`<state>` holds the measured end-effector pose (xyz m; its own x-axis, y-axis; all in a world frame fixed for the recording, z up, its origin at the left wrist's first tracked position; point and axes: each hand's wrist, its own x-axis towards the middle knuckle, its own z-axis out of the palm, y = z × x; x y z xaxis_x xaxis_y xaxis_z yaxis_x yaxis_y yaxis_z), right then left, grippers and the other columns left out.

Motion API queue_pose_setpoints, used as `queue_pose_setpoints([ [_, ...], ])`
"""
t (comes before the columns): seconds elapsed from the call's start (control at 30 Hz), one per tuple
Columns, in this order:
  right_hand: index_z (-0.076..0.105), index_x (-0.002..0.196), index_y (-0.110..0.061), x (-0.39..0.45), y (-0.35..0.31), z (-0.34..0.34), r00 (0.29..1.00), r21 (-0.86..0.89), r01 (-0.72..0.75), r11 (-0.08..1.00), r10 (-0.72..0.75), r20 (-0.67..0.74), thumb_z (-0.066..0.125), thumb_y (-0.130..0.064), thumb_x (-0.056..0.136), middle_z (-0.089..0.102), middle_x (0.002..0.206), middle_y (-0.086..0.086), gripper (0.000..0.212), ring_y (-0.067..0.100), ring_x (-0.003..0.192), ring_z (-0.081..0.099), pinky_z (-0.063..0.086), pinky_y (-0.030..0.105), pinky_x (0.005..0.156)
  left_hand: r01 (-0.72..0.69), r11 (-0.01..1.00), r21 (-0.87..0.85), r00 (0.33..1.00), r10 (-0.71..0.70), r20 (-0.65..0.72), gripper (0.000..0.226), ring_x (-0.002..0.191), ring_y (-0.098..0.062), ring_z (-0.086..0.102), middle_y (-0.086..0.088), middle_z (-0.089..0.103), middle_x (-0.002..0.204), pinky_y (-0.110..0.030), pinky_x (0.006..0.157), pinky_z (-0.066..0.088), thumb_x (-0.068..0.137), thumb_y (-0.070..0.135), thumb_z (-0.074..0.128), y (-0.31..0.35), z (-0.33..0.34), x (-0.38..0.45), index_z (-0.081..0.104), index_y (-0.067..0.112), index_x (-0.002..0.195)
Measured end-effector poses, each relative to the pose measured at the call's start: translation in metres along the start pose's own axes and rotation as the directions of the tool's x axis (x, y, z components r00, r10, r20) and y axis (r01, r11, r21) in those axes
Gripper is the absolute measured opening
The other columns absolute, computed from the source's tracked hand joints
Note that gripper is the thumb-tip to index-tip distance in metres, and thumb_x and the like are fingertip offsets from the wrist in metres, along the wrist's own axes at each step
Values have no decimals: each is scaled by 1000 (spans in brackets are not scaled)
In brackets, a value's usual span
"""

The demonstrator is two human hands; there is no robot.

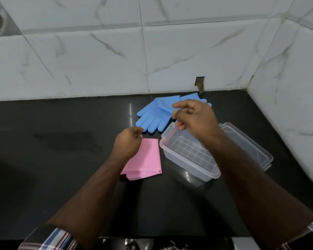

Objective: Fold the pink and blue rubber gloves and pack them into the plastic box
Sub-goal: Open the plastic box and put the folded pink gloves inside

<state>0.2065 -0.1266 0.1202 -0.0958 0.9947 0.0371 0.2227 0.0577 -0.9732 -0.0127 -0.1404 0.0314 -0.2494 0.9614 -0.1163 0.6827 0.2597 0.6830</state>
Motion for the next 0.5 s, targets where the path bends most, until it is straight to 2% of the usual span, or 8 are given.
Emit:
queue_pose_setpoints([
  [0.1, 70, 103, -20, -25, -1, 49, 981, -83, -55, 995, 69, 182, 66, -10, 89, 73, 76, 3, 18, 9, 59, 67, 56, 24, 59, -135, 967, 216, 985, 107, 137, 35, 121, -19, 61, 7, 69, 128, -47, 107, 45, 95, 21, 57, -14, -7, 8, 66, 30, 127],
  [0.2, 71, 104, -21, -45, 16, 90, 951, -389, -7, 921, 127, 284, 64, -19, 91, 71, 80, -6, 15, 8, 69, 69, 52, 22, 64, -264, 880, 396, 947, 157, 282, 36, 120, -20, 56, 9, 65, 128, -49, 106, 35, 96, 30, 54, -14, -12, 13, 60, 36, 131],
  [0.23, 70, 108, -19, -47, 24, 99, 949, -561, 41, 827, 143, 280, 61, -24, 92, 71, 87, -5, 19, 11, 79, 69, 51, 24, 70, -294, 852, 434, 932, 155, 327, 40, 125, -20, 54, 8, 61, 134, -51, 106, 32, 96, 34, 55, -14, -13, 15, 55, 36, 137],
  [0.27, 67, 114, -18, -50, 32, 107, 949, -723, 85, 686, 165, 268, 56, -29, 95, 70, 97, -1, 25, 16, 89, 67, 50, 27, 77, -309, 830, 464, 919, 135, 370, 48, 131, -20, 50, 7, 57, 141, -53, 108, 29, 96, 37, 56, -13, -13, 17, 49, 36, 143],
  [0.3, 62, 119, -17, -53, 38, 112, 947, -832, 100, 546, 204, 248, 50, -34, 98, 67, 107, 3, 30, 19, 96, 64, 49, 31, 82, -320, 812, 487, 908, 116, 404, 56, 136, -20, 45, 6, 52, 146, -54, 110, 26, 95, 39, 58, -14, -13, 20, 43, 34, 148],
  [0.33, 58, 122, -16, -56, 45, 117, 946, -887, 84, 454, 243, 213, 45, -38, 100, 64, 114, 6, 34, 21, 99, 62, 48, 34, 85, -332, 797, 504, 898, 103, 428, 61, 140, -21, 41, 5, 49, 150, -55, 111, 25, 94, 41, 60, -15, -13, 21, 39, 33, 152],
  [0.4, 53, 125, -15, -62, 58, 126, 945, -913, 0, 408, 298, 133, 40, -46, 101, 60, 117, 8, 41, 22, 101, 61, 49, 35, 85, -354, 779, 518, 880, 90, 466, 68, 142, -23, 37, 4, 46, 152, -55, 111, 26, 93, 45, 62, -17, -13, 24, 34, 32, 154],
  [0.5, 51, 127, -15, -67, 71, 135, 972, -900, -104, 422, 237, -2, 41, -55, 97, 57, 120, 8, 51, 21, 102, 60, 51, 34, 85, -383, 760, 525, 867, 101, 487, 72, 142, -24, 36, 4, 44, 154, -55, 110, 28, 92, 49, 63, -22, -10, 27, 32, 31, 155],
])
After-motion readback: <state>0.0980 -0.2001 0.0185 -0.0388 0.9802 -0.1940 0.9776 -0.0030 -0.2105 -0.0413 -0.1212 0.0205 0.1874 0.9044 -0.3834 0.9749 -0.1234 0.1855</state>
